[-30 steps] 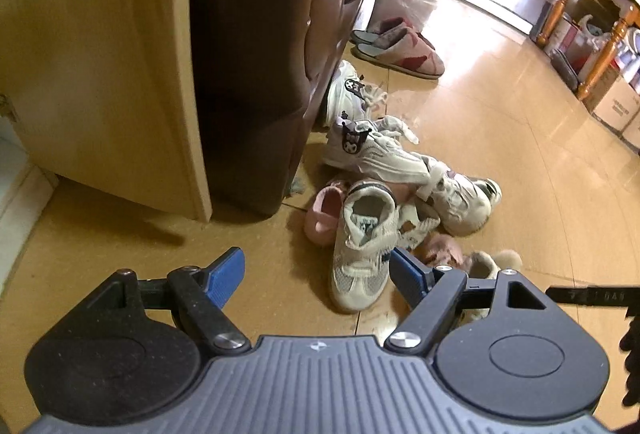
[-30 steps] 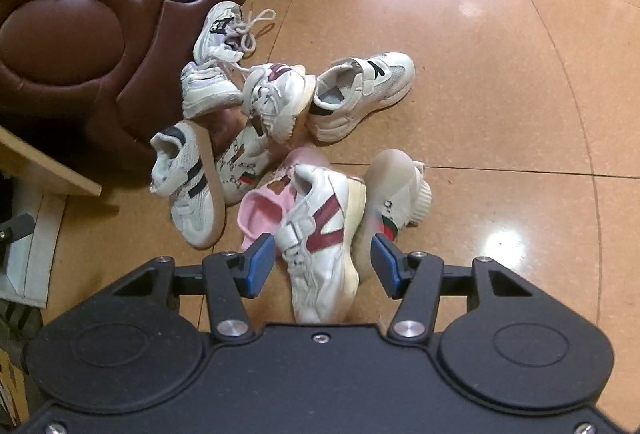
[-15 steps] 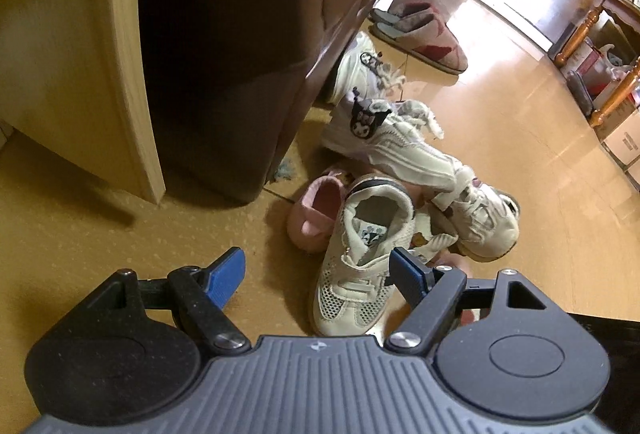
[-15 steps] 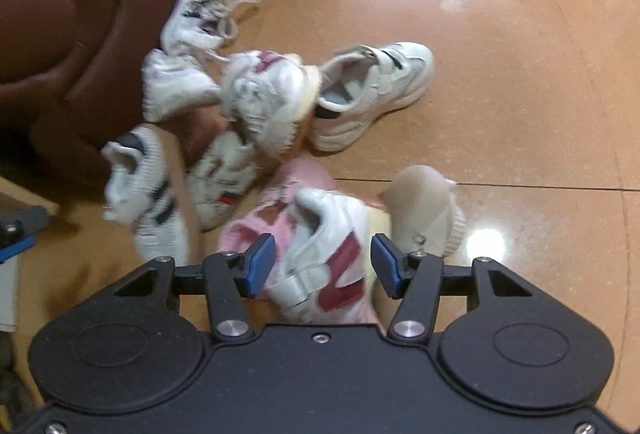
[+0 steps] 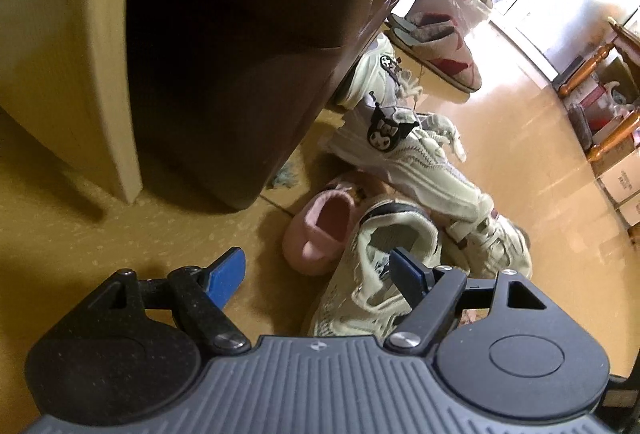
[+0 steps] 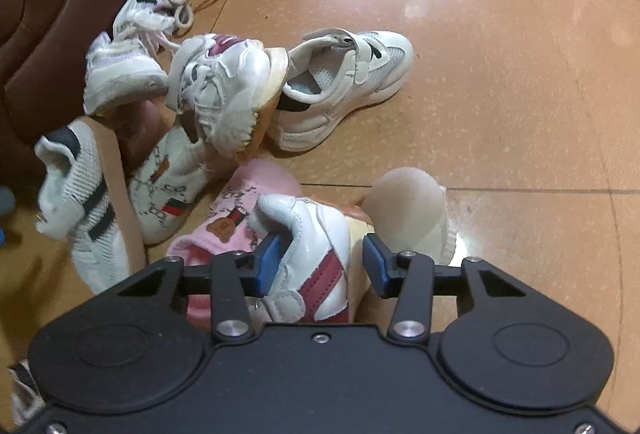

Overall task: Organize scattered shoes
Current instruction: 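Move the left tool to a cream sneaker while the right tool grasps a red-striped shoe, then carry the red-striped shoe with the right tool to the shoe row and open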

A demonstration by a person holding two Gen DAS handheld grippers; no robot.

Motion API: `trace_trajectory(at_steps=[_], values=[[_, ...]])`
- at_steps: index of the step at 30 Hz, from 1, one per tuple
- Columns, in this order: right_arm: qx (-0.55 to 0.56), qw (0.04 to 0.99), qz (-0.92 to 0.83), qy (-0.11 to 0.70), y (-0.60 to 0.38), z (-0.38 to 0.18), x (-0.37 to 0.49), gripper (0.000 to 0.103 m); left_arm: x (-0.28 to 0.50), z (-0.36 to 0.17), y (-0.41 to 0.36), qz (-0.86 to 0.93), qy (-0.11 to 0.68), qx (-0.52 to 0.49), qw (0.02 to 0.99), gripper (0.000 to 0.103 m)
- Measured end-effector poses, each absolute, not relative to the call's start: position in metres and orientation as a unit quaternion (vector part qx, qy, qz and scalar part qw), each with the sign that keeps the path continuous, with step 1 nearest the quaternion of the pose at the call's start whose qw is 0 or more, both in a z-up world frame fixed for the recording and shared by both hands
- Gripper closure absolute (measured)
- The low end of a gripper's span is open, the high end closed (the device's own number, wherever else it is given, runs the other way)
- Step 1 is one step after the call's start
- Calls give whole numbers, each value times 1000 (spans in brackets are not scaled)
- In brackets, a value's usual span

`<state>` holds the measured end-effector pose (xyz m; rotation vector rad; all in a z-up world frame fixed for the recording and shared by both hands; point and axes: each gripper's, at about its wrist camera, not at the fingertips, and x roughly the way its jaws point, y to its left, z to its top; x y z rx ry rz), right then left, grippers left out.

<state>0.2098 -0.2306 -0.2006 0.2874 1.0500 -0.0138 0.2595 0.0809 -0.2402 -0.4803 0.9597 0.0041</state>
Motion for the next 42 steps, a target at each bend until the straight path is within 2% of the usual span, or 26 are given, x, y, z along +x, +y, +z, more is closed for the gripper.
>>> trace_trajectory(at_steps=[5, 6, 8, 9, 19, 23, 30, 37, 42], values=[[119, 860, -11, 496, -219, -205, 221, 55, 264, -245, 72, -9, 457, -219, 862, 24], [122, 861, -11, 494, -219, -206, 221, 58, 264, -246, 71, -9, 458, -219, 862, 24], [136, 862, -8, 488, -223, -205, 224, 72, 264, -248, 75, -6, 458, -227, 860, 24], [144, 863, -6, 484, -226, -205, 225, 74, 264, -247, 76, -7, 457, -229, 859, 24], [270, 843, 0, 465, -256, -213, 234, 77, 256, -241, 64, 12, 435, -202, 878, 24], [298, 838, 26, 457, -263, -208, 226, 83, 253, -241, 54, 25, 425, -191, 885, 32], [301, 836, 54, 455, -280, -197, 197, 85, 255, -248, 53, 32, 421, -203, 884, 35], [304, 802, 107, 504, -275, -205, 168, 85, 260, -254, 48, 32, 423, -197, 884, 37], [289, 763, 156, 557, -252, -237, 156, 85, 263, -256, 46, 32, 422, -199, 884, 37]])
